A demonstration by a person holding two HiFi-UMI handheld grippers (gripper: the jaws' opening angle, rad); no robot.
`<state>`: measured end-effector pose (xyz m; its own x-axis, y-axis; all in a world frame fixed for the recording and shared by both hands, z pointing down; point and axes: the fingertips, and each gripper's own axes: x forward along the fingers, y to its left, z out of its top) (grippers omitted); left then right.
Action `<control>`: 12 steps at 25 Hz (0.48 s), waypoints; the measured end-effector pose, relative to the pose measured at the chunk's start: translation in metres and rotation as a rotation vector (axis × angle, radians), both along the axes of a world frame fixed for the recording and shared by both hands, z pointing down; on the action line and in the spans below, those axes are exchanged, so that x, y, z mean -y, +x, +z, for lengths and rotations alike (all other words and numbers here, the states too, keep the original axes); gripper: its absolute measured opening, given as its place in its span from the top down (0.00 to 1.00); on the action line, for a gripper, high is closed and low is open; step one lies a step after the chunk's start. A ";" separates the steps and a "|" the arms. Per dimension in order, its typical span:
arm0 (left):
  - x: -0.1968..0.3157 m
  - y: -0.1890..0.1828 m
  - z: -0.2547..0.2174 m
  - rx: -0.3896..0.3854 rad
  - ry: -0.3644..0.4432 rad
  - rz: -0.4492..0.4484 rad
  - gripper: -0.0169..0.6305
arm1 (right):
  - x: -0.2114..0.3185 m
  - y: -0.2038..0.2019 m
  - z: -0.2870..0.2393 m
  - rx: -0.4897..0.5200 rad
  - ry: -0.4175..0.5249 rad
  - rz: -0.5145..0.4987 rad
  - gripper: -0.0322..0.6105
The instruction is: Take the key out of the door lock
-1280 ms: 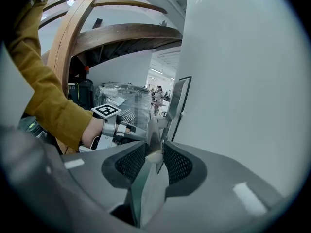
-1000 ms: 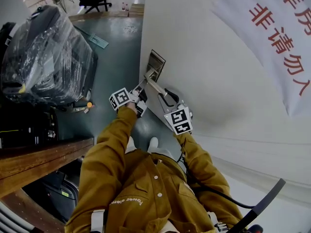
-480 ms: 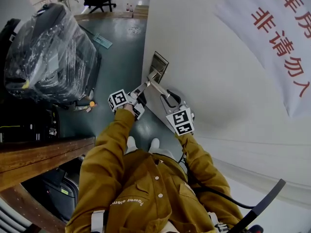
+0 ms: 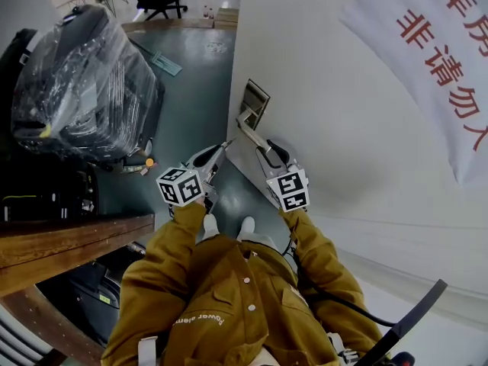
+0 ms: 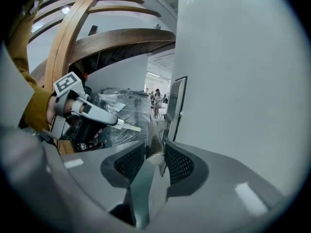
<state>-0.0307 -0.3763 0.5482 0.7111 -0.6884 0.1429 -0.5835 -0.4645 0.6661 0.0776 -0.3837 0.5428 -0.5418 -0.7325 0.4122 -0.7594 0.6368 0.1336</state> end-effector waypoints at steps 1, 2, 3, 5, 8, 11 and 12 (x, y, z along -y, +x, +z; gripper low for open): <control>-0.007 -0.002 -0.010 0.098 0.054 -0.006 0.94 | -0.002 0.002 -0.001 0.025 -0.005 0.008 0.73; -0.014 -0.004 -0.021 0.191 0.110 -0.014 0.94 | -0.005 0.004 -0.004 0.046 -0.006 0.017 0.73; -0.021 -0.006 -0.033 0.271 0.167 -0.021 0.94 | -0.010 0.006 -0.007 0.064 -0.001 0.024 0.74; -0.033 -0.006 -0.061 0.374 0.271 -0.035 0.94 | -0.022 0.012 -0.021 0.099 0.024 0.037 0.74; -0.047 -0.002 -0.100 0.442 0.390 -0.057 0.94 | -0.044 0.018 -0.060 0.173 0.095 0.061 0.88; -0.059 0.003 -0.129 0.469 0.470 -0.081 0.94 | -0.062 0.018 -0.096 0.227 0.160 0.064 0.94; -0.062 0.005 -0.136 0.472 0.489 -0.085 0.94 | -0.066 0.018 -0.103 0.237 0.173 0.065 0.94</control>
<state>-0.0257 -0.3138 0.4127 0.5895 -0.8035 0.0828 -0.8078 -0.5867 0.0571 0.0952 -0.3175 0.4402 -0.5577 -0.8172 0.1455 -0.8207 0.5691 0.0502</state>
